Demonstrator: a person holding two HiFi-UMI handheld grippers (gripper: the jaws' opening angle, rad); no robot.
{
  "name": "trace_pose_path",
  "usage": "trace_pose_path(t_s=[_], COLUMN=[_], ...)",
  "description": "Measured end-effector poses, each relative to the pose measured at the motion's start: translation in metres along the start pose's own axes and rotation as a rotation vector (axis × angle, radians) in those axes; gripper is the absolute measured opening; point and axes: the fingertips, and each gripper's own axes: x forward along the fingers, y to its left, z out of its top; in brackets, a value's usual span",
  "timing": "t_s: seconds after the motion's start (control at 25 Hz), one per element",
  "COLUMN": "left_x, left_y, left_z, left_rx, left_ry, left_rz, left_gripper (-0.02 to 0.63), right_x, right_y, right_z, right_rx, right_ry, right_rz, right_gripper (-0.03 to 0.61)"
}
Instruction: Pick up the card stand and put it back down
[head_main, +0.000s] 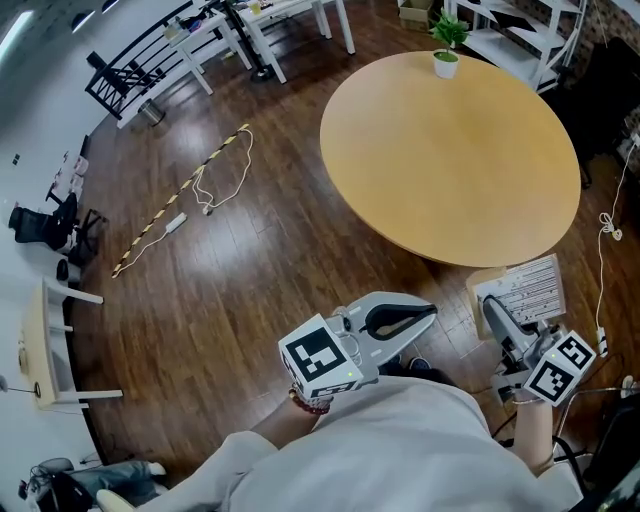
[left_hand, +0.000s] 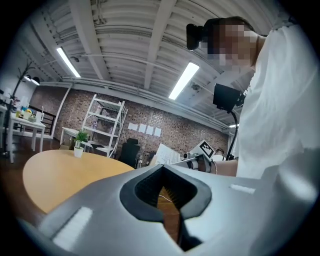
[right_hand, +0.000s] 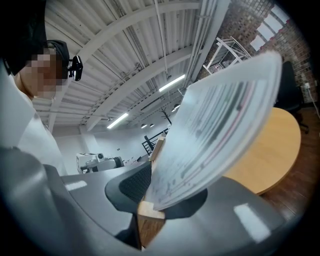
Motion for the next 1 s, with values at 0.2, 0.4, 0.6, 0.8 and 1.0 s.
trace_pose_path(t_s=[0.2,0.4,0.6,0.8,1.0], left_x=[-0.010,-0.025,-0.037,-0.019,0.024], left_y=[0.066,0.069,0.084,0.151,0.214], left_z=[-0.014,-0.005,-0.016,-0.024,0.004], left_rx=[-0.051,-0.090,-0.097,-0.136,-0.162], left_ry=[-0.022,-0.005,0.001,0.000,-0.026], left_rz=[0.022,0.038,0.078,0.171,0.255], left_gripper=[-0.008,-0.008,-0.008,-0.008,-0.008], right_x=[0.053,0.054,0.064,0.110,0.161], right_y=[-0.032,-0.027,-0.067,-0.176,-0.264], right_z=[-0.003,0.001,-0.005,0.016,0.060], right_rx=[0.008,0.030,0.106,0.056,-0.130], right_ry=[0.004,-0.023,-0.071,-0.035,0.042], right_rz=[-0.004,0.009,-0.031,-0.060,0.022], right_gripper=[0.086,0.084,0.084,0.084,0.084])
